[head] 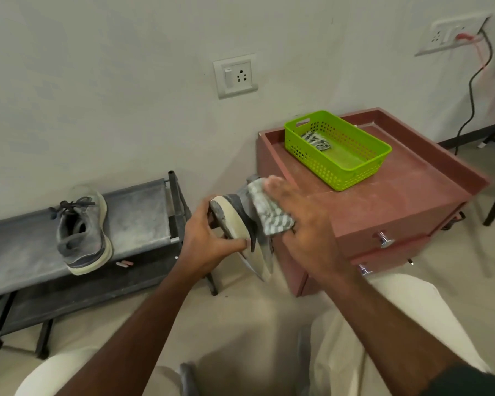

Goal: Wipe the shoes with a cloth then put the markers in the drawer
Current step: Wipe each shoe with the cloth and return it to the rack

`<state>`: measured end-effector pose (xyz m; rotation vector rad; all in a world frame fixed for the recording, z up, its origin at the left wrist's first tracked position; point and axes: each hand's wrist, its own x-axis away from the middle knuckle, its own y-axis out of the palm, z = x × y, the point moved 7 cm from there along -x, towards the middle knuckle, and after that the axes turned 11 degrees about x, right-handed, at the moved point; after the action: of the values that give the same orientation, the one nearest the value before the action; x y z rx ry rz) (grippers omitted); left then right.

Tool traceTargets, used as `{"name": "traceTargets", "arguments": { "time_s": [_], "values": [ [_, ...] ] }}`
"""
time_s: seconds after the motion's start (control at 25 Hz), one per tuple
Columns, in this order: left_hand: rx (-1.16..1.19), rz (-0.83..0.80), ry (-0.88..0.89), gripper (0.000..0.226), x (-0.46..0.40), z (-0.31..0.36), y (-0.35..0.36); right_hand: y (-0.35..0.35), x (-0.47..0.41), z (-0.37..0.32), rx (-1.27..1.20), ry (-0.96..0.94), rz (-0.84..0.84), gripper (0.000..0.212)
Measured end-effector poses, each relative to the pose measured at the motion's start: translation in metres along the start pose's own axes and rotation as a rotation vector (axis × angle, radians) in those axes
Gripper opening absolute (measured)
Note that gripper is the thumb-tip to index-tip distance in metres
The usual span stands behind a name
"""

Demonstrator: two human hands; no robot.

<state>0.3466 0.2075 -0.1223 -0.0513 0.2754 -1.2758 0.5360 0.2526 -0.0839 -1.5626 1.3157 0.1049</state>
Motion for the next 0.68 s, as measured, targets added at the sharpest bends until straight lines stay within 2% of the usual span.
{"name": "traceTargets", "arguments": {
  "time_s": [0.08,0.12,0.24,0.32,0.44,0.52,0.6,0.68],
  "values": [
    [0.051,0.004,-0.005,0.085,-0.001,0.001,0.004,0.018,0.009,-0.029,0.044,-0.207,-0.112,0.055],
    [0.072,0.008,-0.017,0.085,-0.001,0.001,0.005,0.024,0.008,-0.025,0.063,-0.214,-0.133,0.055],
    [0.155,0.042,-0.077,0.082,-0.002,-0.006,-0.006,0.020,-0.008,0.024,0.062,0.090,-0.093,0.061],
    [0.220,0.046,-0.112,0.082,-0.003,-0.008,-0.011,0.009,-0.005,0.027,0.057,0.147,-0.036,0.066],
    [0.192,0.011,-0.088,0.084,-0.003,0.000,-0.005,0.009,0.002,-0.026,-0.017,-0.103,-0.029,0.057],
    [0.194,0.002,-0.084,0.084,-0.003,0.000,0.001,0.019,0.002,-0.033,0.004,-0.177,-0.074,0.053],
    [0.197,0.027,-0.090,0.080,-0.002,-0.003,-0.002,0.025,-0.003,-0.007,0.008,-0.039,-0.099,0.053],
    [0.239,0.054,-0.121,0.078,-0.002,-0.008,-0.009,0.013,-0.008,0.025,-0.005,0.192,-0.013,0.058]
  ]
}}
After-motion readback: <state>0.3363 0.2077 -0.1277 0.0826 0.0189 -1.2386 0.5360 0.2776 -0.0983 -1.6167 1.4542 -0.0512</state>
